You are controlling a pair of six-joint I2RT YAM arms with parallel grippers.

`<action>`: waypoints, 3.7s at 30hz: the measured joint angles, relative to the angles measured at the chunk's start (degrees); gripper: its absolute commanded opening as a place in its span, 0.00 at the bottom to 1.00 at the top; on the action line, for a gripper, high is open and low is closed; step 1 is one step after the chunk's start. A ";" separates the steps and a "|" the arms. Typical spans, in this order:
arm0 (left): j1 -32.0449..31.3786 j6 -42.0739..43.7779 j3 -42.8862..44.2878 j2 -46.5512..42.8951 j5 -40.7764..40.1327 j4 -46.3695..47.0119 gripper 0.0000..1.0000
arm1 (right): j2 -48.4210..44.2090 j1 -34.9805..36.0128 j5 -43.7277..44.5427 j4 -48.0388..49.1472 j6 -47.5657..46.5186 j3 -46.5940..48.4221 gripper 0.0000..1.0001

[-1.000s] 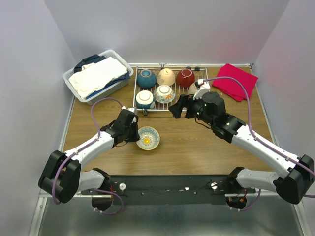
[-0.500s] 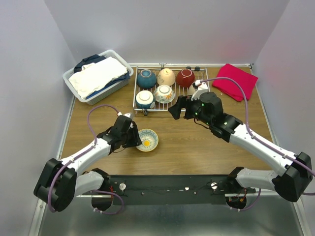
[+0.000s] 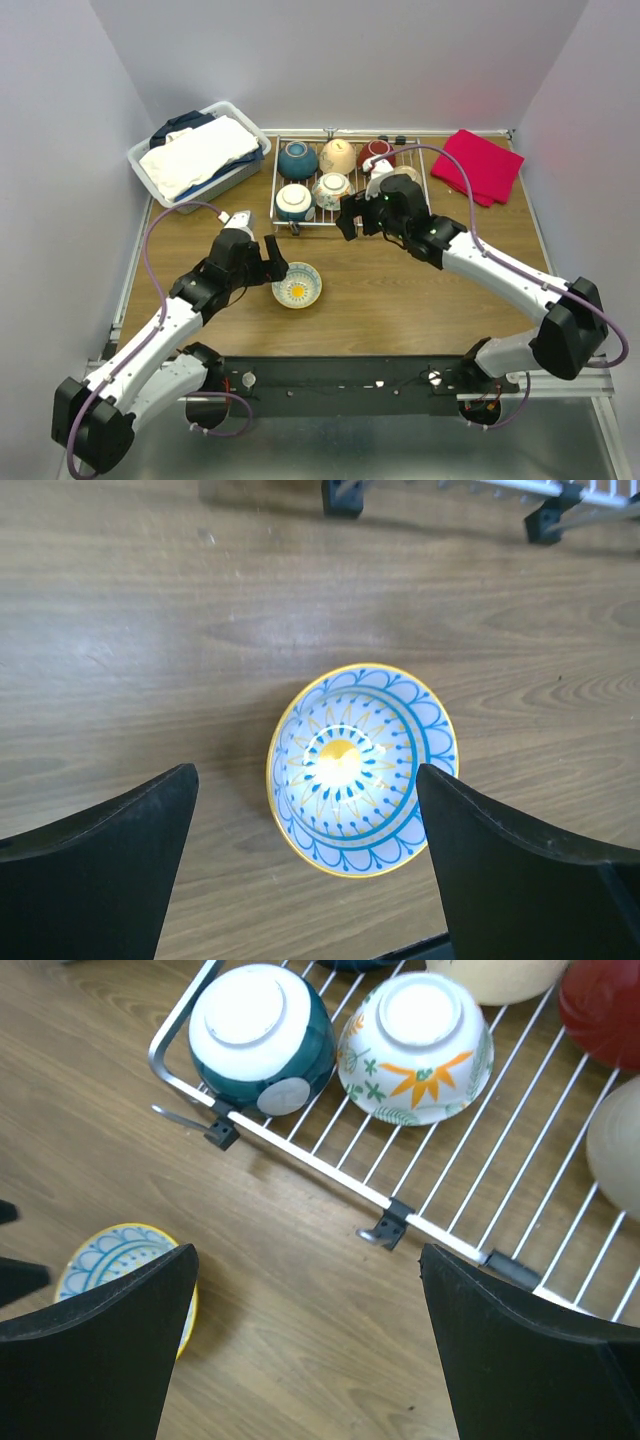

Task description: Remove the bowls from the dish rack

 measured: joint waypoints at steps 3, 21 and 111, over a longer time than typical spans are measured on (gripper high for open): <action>0.00 2.21 1.53 -3.45 -2.43 -1.75 0.99 | 1.51 0.00 0.28 -0.50 -5.05 2.08 1.00; 0.15 14.36 -0.39 -14.53 -12.07 -1.57 0.99 | 16.37 0.00 1.60 -1.55 -43.74 12.46 1.00; 3.87 16.92 -1.16 -16.04 -14.99 2.47 0.99 | 31.87 -1.55 4.94 4.28 -46.03 18.32 0.51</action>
